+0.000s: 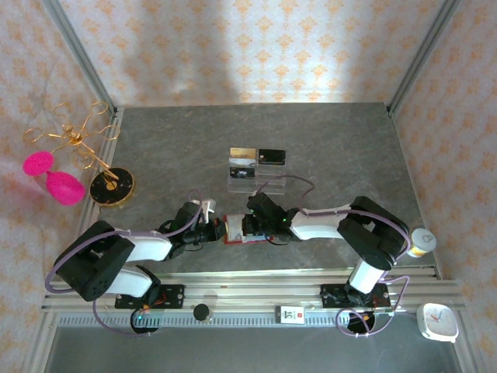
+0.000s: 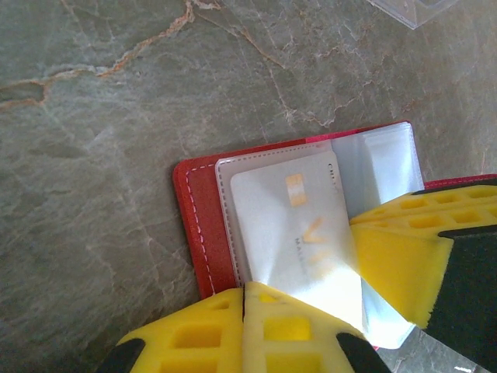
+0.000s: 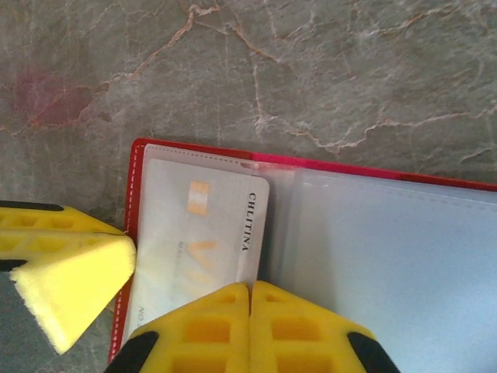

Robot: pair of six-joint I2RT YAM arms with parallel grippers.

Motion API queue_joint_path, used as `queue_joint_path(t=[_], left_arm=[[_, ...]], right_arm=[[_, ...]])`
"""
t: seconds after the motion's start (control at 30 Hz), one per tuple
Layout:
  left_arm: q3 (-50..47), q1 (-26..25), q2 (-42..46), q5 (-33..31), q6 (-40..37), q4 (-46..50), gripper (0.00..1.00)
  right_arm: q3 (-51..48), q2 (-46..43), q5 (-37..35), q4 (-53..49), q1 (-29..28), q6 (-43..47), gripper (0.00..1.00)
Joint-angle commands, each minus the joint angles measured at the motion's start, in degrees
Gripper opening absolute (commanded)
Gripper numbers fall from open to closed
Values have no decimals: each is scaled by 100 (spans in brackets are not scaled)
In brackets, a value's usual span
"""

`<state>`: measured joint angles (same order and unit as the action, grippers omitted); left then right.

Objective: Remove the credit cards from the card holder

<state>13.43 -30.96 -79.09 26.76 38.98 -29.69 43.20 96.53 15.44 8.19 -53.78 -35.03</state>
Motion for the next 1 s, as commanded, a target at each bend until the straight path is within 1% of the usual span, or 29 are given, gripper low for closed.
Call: queue_joint_path(t=[0.0,0.2,0.3,0.4,0.47,0.53,0.63,0.7,0.73,0.8,0.83,0.9,0.97], left_arm=[[-59,54,-170,13,-83,125,0],[-103,186,-40,113,-61,79,0],[-48,208,61,175,-88,126,0],[96,205,408,196,-115,292,0],[208,102,672,144,-109,385,0],[389,-136,776,47,-133,490,0],[678,-472,403,2,-239,545,0],[707,-516,31,95,-213,380,0],[688,-518,-113,125,-189,263,0],[720,-514,-369,81,-213,318,0],[739,-500,-432,51,-239,376,0],[670,-449,-443,42,-189,330,0],[622,-430,-321,26,-154,307,0]], right_arm=[[-148,-100,60,89,-1,-27,0],[-533,-667,-550,-183,96,-266,0],[-586,-812,-565,-284,101,-299,0],[-579,-772,-522,-277,104,-313,0],[-575,-713,-483,-223,104,-313,0],[-566,-685,-472,-187,100,-312,0],[-549,-664,-458,-186,97,-264,0],[-541,-649,-452,-209,104,-242,1],[-542,-642,-430,-212,104,-242,4],[-565,-637,-373,-195,106,-238,15],[-590,-651,-330,-166,113,-242,19],[-642,-657,-214,-77,147,-265,25],[-672,-645,-105,13,179,-272,27]])
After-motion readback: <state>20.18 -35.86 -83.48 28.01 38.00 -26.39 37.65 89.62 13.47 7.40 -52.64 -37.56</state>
